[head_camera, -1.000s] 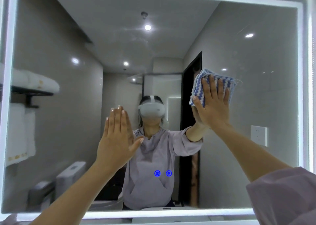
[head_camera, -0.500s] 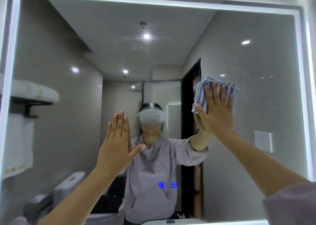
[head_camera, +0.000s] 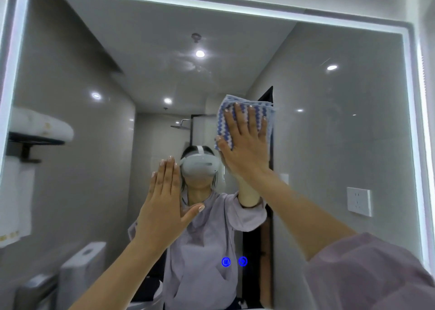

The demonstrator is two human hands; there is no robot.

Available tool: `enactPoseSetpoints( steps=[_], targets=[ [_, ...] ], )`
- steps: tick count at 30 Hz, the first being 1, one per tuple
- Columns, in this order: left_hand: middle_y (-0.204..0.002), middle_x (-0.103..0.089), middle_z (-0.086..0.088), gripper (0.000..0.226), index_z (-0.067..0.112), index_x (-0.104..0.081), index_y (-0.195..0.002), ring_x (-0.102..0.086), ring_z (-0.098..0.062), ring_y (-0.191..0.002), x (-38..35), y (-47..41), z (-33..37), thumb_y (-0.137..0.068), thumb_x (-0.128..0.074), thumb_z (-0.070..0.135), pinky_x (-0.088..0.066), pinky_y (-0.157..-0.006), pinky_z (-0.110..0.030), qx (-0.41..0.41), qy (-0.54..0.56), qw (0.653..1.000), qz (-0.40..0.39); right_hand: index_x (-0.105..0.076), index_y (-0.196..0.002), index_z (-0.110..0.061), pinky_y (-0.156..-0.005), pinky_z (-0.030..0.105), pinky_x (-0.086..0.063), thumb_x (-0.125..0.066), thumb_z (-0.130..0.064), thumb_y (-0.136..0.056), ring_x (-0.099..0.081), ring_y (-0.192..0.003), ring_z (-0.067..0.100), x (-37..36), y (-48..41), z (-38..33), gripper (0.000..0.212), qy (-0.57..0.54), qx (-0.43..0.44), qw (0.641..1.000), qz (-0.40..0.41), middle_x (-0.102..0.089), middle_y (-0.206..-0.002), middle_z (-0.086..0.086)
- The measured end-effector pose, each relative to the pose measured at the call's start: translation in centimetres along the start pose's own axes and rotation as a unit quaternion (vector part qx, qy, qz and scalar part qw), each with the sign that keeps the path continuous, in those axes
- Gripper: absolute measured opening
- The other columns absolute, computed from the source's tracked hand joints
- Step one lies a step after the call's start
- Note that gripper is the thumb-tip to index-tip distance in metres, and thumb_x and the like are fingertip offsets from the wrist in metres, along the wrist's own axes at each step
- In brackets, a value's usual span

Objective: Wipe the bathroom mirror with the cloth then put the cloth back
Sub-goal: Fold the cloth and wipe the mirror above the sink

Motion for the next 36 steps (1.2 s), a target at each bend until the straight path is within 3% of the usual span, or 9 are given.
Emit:
enactPoseSetpoints(
  steps=[16,25,36],
  targets=[
    [-0.156,0.015,-0.013,0.101,0.002,0.009,-0.147,0.011,-0.026,-0.145,-0.3,-0.2,-0.2,-0.081,-0.01,0.076,0.007,-0.117,-0.036,0.002,0.008,1.0,0.012,0.008,-0.151,-0.026,-0.111,0.043,0.026,-0.02,-0.053,-0.099,0.018,-0.146,0.023,0.3,-5.8,-11.6,0.065,-0.031,0.104,0.994,-0.022,0.012,-0.161,-0.001],
    [-0.157,0.016,-0.012,0.101,0.004,0.01,-0.147,0.013,-0.023,-0.146,-0.3,-0.1,-0.3,-0.082,-0.016,0.076,0.004,-0.118,-0.036,0.0,0.021,1.0,0.013,0.005,-0.153,-0.026,-0.117,0.043,0.017,-0.016,-0.053,-0.1,0.016,-0.147,0.02,0.2,-5.7,-9.4,0.063,0.006,0.116,0.993,-0.006,0.009,-0.162,-0.003],
    [-0.157,0.012,-0.014,0.097,0.002,0.005,-0.147,0.01,-0.025,-0.146,-0.3,0.8,-0.2,-0.085,-0.016,0.073,0.003,-0.118,-0.037,-0.009,0.016,1.0,0.011,0.007,-0.153,-0.028,-0.119,0.043,0.013,-0.009,-0.054,-0.099,0.016,-0.147,0.02,1.3,-4.5,1.0,0.062,0.016,0.044,0.999,0.004,0.011,-0.161,-0.002]
  ],
)
Point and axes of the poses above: each hand's wrist, its own y-axis away from the middle knuckle, its own x-axis out of the back of the hand, z = x × y, the point moved 5 cm from there along -y, towards the middle knuckle
